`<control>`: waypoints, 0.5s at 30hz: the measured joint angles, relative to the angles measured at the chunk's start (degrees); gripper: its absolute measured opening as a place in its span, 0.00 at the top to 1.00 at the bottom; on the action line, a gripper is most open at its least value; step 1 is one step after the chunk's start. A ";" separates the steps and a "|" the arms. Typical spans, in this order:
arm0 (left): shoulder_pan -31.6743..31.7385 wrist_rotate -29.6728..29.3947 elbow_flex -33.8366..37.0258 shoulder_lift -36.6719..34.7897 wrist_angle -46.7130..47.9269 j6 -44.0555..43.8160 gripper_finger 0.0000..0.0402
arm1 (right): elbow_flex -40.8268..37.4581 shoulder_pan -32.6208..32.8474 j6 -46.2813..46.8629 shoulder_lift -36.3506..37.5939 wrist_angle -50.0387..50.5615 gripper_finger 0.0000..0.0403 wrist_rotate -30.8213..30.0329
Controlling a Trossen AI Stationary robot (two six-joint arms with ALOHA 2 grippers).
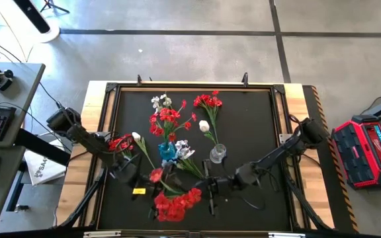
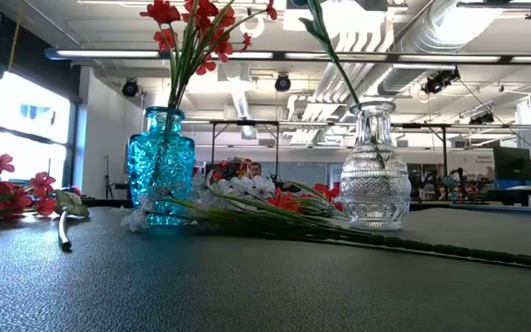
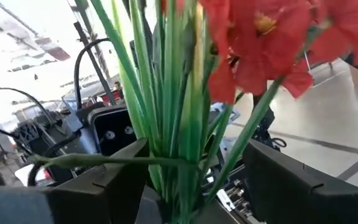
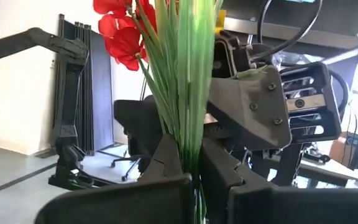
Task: Sort flowers into vase by color
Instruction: Put the red flowers into the blue vase
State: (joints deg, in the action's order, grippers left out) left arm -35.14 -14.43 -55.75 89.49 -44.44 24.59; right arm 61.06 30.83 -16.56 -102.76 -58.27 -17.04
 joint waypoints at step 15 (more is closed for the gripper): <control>-0.66 -7.55 0.00 -0.12 1.89 -1.82 0.56 | 0.02 -2.35 2.55 0.00 3.32 1.00 -0.19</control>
State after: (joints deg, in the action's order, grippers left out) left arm -35.79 -21.98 -55.75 89.38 -42.55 22.77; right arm 61.08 28.48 -14.00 -102.76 -54.95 -17.23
